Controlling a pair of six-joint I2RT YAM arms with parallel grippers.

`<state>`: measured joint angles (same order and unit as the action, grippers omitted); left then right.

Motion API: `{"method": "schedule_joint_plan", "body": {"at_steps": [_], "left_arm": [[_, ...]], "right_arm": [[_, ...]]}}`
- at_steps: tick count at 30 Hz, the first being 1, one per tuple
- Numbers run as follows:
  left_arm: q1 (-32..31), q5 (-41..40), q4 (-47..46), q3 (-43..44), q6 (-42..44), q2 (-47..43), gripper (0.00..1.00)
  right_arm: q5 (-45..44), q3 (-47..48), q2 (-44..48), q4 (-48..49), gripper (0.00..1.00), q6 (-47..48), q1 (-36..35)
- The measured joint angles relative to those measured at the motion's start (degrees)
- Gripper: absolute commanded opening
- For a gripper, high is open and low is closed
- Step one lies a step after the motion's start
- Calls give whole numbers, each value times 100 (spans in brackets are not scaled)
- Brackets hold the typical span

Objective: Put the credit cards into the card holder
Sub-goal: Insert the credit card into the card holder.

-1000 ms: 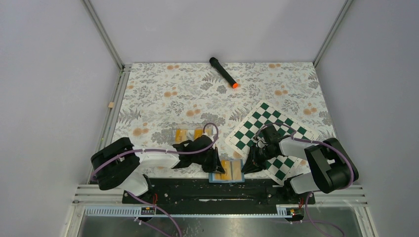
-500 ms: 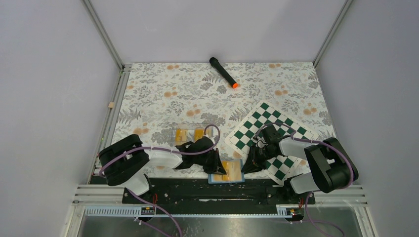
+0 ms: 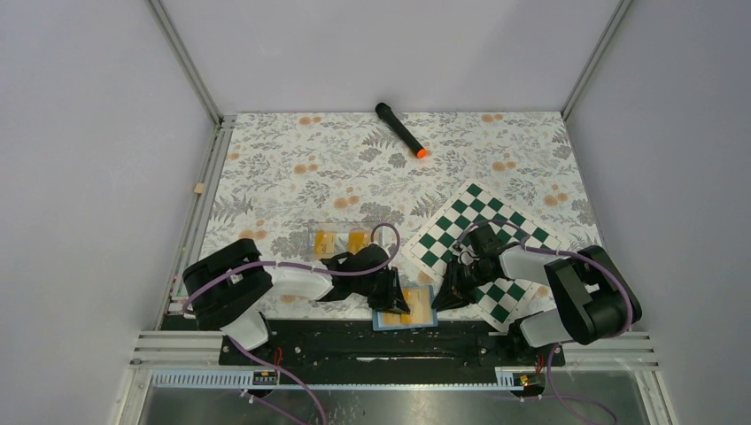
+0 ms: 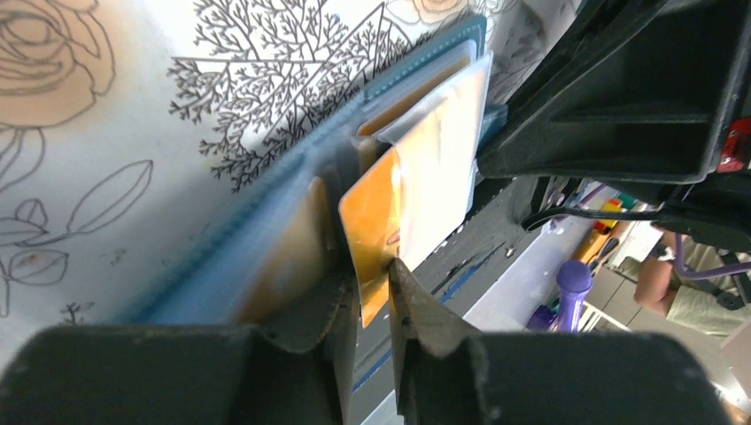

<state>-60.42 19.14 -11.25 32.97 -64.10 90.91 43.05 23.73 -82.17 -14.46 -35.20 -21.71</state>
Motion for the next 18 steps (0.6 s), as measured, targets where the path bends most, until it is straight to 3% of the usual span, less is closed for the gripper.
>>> {"method": "schedule_joint_plan", "body": {"at_steps": [2, 4, 18], "left_arm": [[-37, -48, 280, 129, 26, -4, 35], [-70, -76, 505, 260, 101, -28, 39], [-210, -157, 1574, 1040, 439, 238, 41]], "right_arm": [[13, 0, -22, 55, 25, -2, -7], [20, 0, -33, 90, 25, -4, -11], [96, 0, -103, 264, 25, -24, -48]]}}
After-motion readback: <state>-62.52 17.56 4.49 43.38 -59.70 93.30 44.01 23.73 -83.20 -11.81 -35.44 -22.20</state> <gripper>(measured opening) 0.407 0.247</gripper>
